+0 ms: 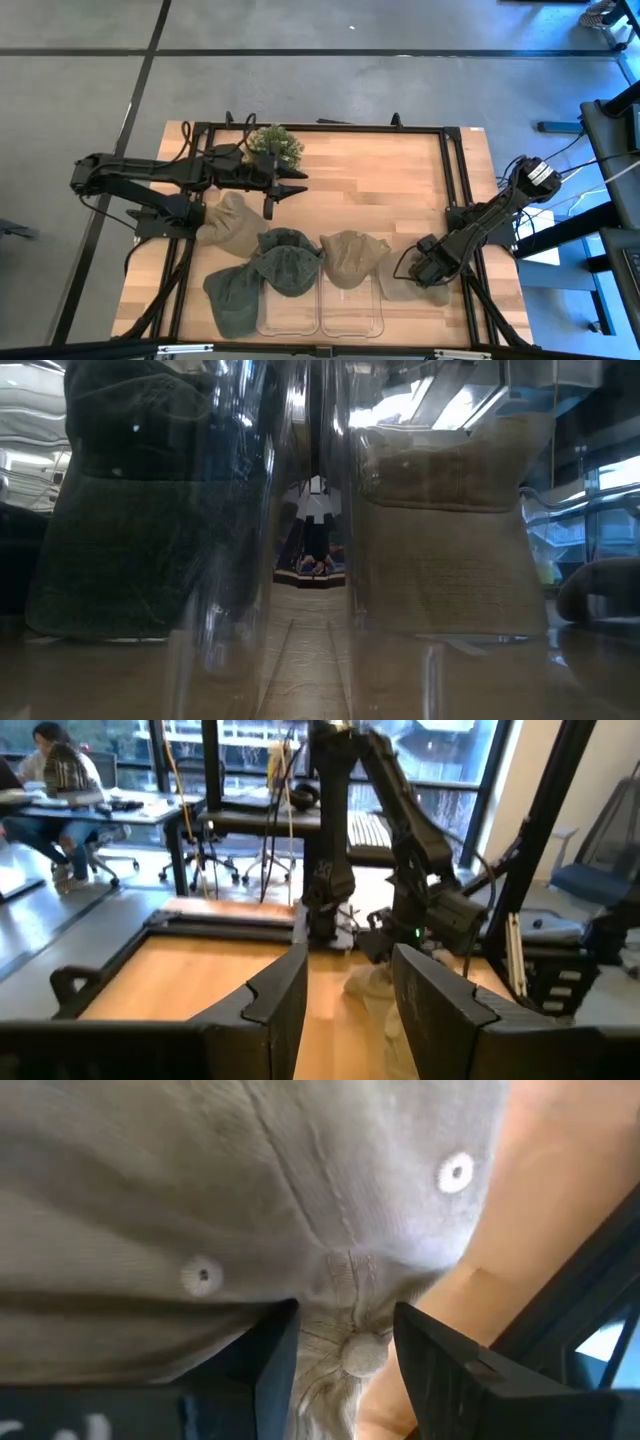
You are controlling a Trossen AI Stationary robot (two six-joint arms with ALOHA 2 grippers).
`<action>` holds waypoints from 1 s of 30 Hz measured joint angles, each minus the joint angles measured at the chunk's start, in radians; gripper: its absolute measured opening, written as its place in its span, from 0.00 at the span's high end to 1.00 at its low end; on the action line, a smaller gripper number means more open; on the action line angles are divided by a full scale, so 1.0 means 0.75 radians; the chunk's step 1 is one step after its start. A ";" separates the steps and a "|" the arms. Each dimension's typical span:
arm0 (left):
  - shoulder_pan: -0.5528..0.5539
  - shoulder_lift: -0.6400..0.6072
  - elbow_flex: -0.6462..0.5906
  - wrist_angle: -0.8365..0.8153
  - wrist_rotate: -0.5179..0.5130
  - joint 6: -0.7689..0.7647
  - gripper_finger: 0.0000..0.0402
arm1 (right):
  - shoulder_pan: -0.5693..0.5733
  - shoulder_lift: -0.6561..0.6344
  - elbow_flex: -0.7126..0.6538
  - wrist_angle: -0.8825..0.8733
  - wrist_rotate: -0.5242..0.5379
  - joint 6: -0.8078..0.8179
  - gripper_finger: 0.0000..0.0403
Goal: Pick & Place hat
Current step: Put the right brown cap into the right transparent bin
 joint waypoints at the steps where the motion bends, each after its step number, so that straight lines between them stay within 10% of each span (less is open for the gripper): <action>1: 0.000 0.003 0.000 0.023 0.000 -0.008 0.64 | 0.000 0.001 0.000 0.005 -0.014 0.000 0.58; 16: 0.000 -0.015 0.000 0.167 0.095 -0.020 0.64 | 0.005 -0.023 0.133 -0.175 0.075 0.054 0.58; 30: 0.050 -0.015 0.000 0.165 0.098 0.009 0.64 | 0.254 -0.072 0.146 -0.228 0.105 0.542 0.58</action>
